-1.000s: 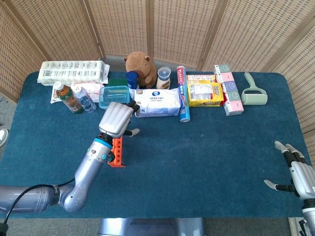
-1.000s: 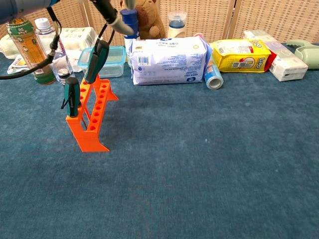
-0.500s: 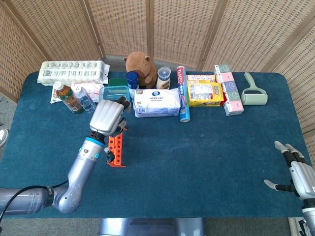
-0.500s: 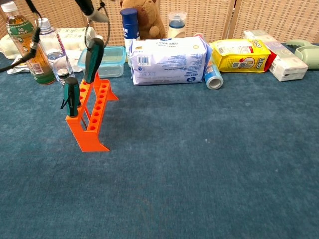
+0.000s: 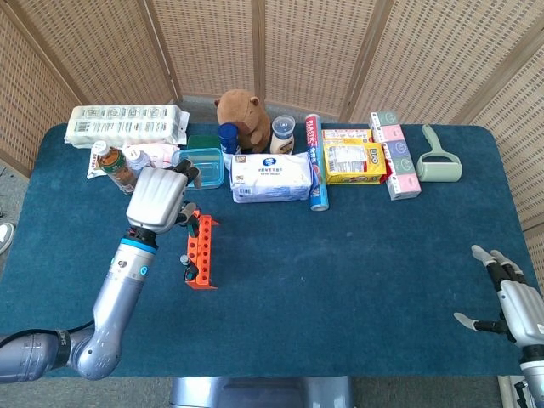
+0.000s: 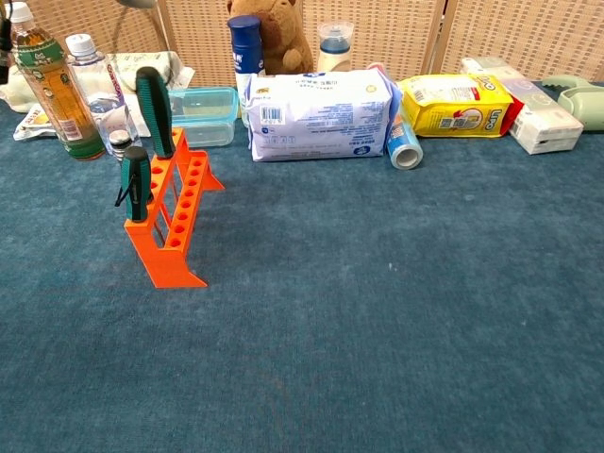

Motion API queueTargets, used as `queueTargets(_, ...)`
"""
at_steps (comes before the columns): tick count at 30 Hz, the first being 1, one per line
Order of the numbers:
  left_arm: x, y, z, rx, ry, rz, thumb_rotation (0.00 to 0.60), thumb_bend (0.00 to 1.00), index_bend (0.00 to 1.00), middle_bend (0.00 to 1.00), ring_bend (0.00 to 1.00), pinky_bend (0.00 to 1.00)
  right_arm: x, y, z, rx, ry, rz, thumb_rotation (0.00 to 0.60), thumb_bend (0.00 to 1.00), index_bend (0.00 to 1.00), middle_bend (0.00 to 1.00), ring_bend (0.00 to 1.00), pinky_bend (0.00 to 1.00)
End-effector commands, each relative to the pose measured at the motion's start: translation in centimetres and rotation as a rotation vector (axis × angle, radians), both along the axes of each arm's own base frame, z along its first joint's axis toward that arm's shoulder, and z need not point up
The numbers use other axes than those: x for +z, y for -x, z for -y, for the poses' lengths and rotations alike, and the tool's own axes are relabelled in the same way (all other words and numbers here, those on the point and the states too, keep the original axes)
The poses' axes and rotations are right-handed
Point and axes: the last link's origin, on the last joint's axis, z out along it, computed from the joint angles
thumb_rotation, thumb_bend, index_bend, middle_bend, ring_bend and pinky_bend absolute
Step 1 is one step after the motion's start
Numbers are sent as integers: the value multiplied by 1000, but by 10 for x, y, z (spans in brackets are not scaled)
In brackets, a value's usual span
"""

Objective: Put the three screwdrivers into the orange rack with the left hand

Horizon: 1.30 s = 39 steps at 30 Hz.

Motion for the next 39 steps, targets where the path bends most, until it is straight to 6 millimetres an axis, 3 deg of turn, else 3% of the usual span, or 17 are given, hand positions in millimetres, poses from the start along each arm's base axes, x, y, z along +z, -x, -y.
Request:
queueTargets(1, 7, -2, 3, -17, 3, 36, 529, 237, 493, 381, 605, 848, -1, 0, 0, 1, -6, -1, 600, 0, 0, 155, 12, 0)
queueTargets(8, 25, -6, 10, -40, -32, 62, 523, 237, 493, 378, 604, 848, 0, -1, -1, 2, 0, 1, 600, 0, 0, 155, 12, 0)
queueTargets(11, 31, -8, 15, -54, -28, 95, 519, 235, 486, 332, 577, 833, 1, -1, -1, 5, -1, 4, 600, 0, 0, 155, 12, 0)
queueTargets(14, 36, -10, 22, -80, -17, 124, 523, 180, 338, 183, 415, 732, 1, -1, -2, 7, -2, 4, 600, 0, 0, 155, 12, 0)
queueTargets(16, 43, -10, 28, -102, -20, 137, 514, 98, 159, 68, 225, 585, 2, -1, -2, 8, 0, 5, 600, 0, 0, 155, 12, 0)
queueTargets(18, 51, -6, 34, -110, -34, 133, 511, 33, 43, 12, 82, 453, 2, -2, -2, 10, 1, 7, 600, 0, 0, 155, 12, 0)
queueTargets(22, 67, 9, 46, -91, -61, 98, 519, 0, 0, 0, 0, 287, 3, -2, -2, 14, 6, 8, 600, 0, 0, 155, 12, 0)
queueTargets(25, 84, 31, 57, -67, -105, 56, 548, 0, 0, 0, 0, 230, 4, -3, -3, 20, 7, 9, 600, 0, 0, 155, 12, 0)
queueTargets(33, 126, 137, 122, 158, -180, -21, 600, 0, 0, 0, 0, 163, 5, -7, -6, 54, 30, 2, 600, 0, 0, 145, 12, 0)
queueTargets(39, 132, 197, 166, 235, -185, -3, 600, 8, 0, 0, 0, 131, 4, -6, -5, 59, 43, -19, 600, 0, 0, 127, 12, 0)
